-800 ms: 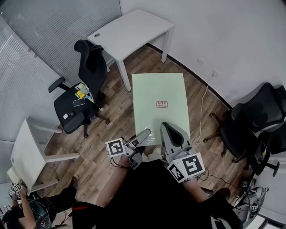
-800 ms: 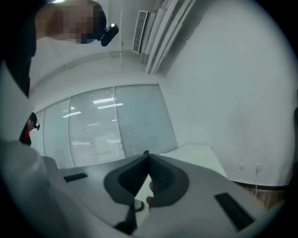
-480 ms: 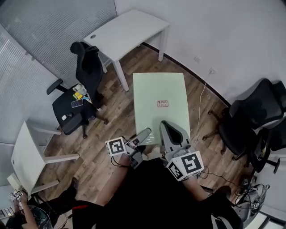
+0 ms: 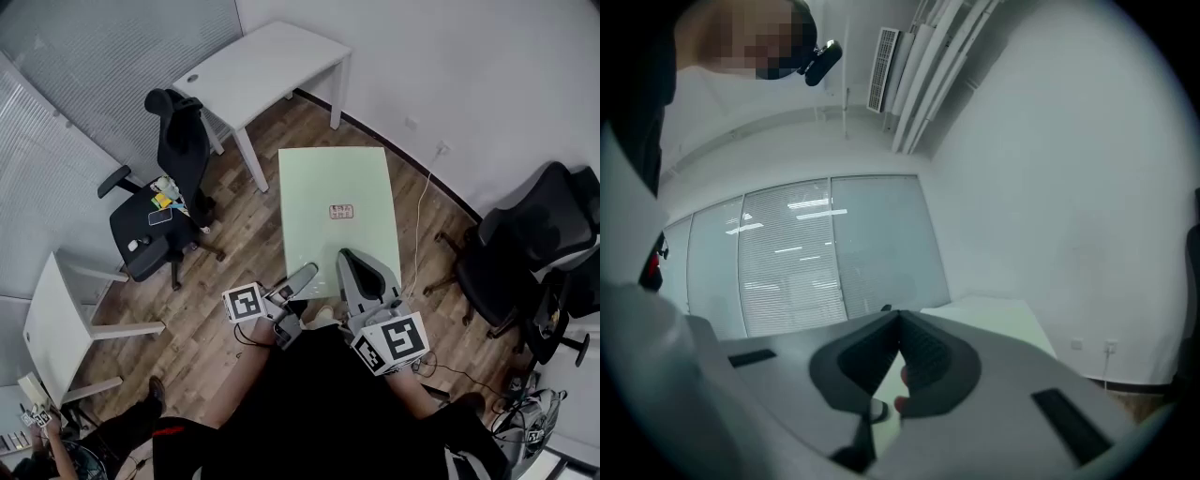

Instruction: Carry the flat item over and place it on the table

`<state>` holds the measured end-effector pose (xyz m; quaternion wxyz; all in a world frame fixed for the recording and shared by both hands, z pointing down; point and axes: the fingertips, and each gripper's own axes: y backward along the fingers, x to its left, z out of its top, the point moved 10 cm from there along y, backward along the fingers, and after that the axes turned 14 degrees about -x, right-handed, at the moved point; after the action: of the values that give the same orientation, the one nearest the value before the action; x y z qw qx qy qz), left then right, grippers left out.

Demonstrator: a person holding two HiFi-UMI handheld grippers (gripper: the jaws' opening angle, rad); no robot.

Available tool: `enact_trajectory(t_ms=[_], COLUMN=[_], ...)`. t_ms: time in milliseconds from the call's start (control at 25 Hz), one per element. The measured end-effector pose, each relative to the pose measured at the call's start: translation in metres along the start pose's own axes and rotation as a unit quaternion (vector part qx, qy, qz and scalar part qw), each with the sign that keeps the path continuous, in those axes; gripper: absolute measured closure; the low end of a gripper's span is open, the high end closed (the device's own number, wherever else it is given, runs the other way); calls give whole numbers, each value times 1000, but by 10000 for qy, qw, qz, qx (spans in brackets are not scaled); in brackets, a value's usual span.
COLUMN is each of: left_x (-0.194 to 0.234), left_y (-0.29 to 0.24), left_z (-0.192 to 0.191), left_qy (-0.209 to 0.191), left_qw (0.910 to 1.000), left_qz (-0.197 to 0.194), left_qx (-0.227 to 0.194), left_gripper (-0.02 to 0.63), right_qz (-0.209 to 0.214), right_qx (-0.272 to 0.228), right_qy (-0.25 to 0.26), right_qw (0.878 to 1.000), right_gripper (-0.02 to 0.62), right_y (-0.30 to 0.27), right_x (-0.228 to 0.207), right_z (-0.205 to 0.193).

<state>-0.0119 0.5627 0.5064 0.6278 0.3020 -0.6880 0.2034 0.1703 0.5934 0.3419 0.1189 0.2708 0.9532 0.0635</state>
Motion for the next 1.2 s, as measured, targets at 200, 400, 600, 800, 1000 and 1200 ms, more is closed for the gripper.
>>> enact_trajectory(t_ms=[200,400,600,800,1000,1200], left_x=[3,2,3,5,10,17], left_y=[-4,-9,-8,-9,-19,-42], left_z=[-9,-15,-16,-11,0,17], left_qy=[-20,-92,-4,45,36,24], left_qw=[10000,9999,9997,9992,9991,9994], left_qz=[20,-13,63,30,8,-65], left_qx=[-60,-105,-252,-394,-421,-351], left_gripper=[325,325,325,325,325,325], right_qz=[-196,-268,-145,-83,-71,-125], right_qx=[-73,-65,5,50,74,23], right_qy=[-195,-278,-283,-234,-180,-114], right_qw=[9996,9992,9995,9997,9998,9999], right_gripper=[594,594,594,594,594,594], right_y=[6,12,10,4,-10,-32], right_x=[-14,-20,-23,-26,-33,-47], right_z=[-1,0,-1,-5,-7,-12])
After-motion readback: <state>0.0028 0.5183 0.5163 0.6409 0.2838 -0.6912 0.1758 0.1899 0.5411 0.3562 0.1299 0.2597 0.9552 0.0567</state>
